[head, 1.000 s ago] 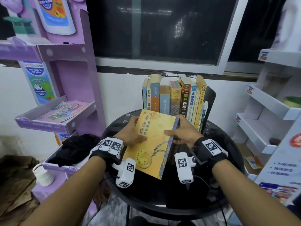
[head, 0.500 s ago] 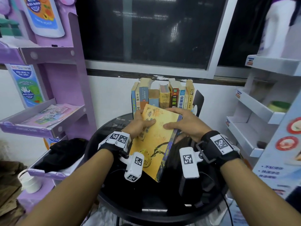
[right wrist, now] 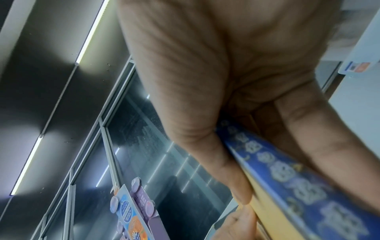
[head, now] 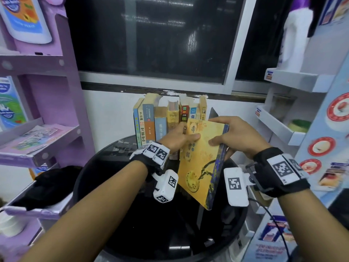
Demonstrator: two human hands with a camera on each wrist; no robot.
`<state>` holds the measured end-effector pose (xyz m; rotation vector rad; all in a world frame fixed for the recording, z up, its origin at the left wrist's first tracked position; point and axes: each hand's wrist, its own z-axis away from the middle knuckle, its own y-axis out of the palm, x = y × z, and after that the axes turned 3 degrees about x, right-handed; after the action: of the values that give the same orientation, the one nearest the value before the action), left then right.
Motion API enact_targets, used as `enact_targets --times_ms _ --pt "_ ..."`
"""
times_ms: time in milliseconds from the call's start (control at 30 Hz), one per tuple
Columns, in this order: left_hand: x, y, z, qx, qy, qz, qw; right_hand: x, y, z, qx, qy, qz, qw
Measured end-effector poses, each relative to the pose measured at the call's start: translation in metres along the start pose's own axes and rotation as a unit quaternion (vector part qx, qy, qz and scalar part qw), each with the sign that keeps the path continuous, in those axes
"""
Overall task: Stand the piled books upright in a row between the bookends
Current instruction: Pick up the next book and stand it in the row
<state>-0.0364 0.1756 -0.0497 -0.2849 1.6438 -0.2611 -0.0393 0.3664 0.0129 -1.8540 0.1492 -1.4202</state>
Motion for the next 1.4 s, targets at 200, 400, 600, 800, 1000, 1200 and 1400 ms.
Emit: enact_targets --times_ms 200,400,600,800,1000,1200,1400 --pt "-0.02 0.009 -0.023 -0.066 0.112 -0.276 0.952 -0.015 -0.021 0.002 -0.054 0.014 0.029 0.998" --pt "-0.039 0.013 -0.055 -0.094 0.224 -0.514 0.823 -0.022 -0.038 0.004 -0.127 -0.002 0.069 0.989" --pt "-0.042 0.02 -0.083 -0.048 0.2 -0.636 0.744 -0.032 -0.058 0.002 -0.173 -0.006 0.083 0.981" --pt "-0.037 0.027 -0.101 0.02 0.199 -0.738 0.645 -0.045 -0.064 -0.009 -0.212 -0.027 0.094 0.972" --pt "-0.029 0.034 -0.116 0.065 0.182 -0.809 0.555 -0.051 -0.062 -0.029 -0.248 -0.047 0.097 0.963" --pt "-0.017 0.02 -0.116 0.07 0.181 -0.832 0.52 -0.052 -0.056 -0.047 -0.244 -0.061 0.088 0.964" --pt "-0.01 0.015 -0.121 0.06 0.185 -0.816 0.544 -0.049 -0.054 -0.056 -0.245 -0.069 0.095 0.963"
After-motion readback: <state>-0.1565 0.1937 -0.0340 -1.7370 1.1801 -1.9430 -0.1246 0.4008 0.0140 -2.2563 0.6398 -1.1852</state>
